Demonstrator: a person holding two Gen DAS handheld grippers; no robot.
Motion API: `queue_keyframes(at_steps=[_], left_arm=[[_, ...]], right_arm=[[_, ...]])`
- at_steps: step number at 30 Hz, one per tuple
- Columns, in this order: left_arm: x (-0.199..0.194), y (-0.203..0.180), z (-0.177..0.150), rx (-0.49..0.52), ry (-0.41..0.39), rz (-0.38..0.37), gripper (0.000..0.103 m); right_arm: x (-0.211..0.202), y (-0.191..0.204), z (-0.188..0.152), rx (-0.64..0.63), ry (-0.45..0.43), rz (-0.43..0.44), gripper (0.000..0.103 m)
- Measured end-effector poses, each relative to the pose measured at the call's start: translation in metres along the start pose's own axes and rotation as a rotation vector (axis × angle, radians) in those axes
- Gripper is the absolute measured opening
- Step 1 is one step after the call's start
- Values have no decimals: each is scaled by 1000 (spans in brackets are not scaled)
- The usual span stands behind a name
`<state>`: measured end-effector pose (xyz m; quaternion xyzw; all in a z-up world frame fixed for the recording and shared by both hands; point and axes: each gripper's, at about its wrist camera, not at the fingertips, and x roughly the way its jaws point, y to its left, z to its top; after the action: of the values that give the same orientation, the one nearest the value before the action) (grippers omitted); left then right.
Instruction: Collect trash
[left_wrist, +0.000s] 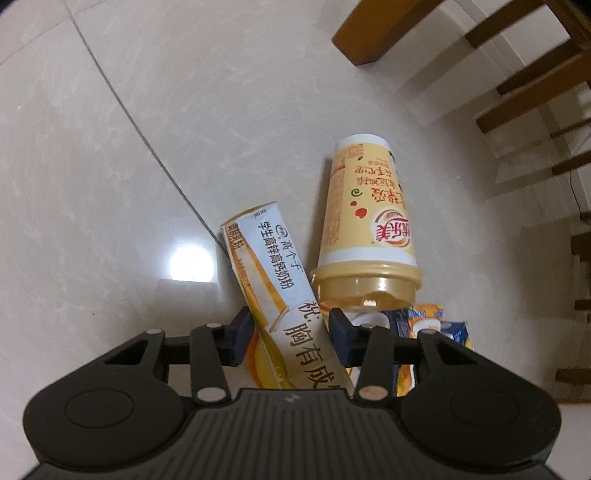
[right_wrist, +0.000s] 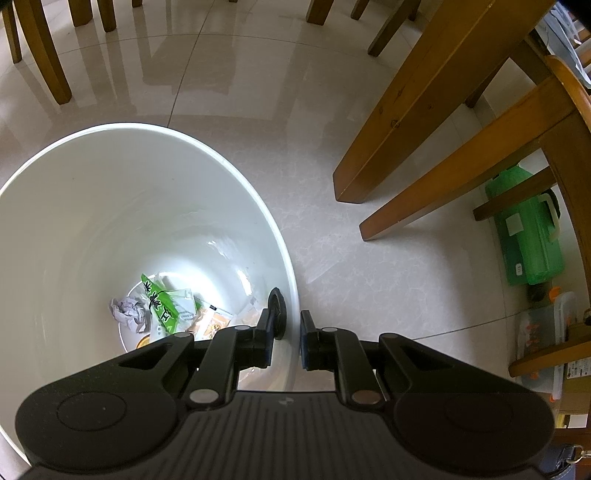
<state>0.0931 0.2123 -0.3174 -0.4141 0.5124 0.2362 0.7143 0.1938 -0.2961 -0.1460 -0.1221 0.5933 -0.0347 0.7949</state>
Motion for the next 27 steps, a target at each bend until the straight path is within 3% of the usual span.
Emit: queue_keyframes(at_steps=[5,10,17,27], left_arm=[[-20,-11,-5,105,21,2,43],[-52,-26,-19,278,47,-4,43],[-110,-84,-44,593,89,-55,43],[-205,-190,-117,984,95,-202,43]], right_arm=[[0,1,0,-2,-1,-2,17],[0,0,1,-4,-4,-4,17],[-2,0,0,-10,-7,-1,17],[-2,-1,0,-4,-9,4,16]])
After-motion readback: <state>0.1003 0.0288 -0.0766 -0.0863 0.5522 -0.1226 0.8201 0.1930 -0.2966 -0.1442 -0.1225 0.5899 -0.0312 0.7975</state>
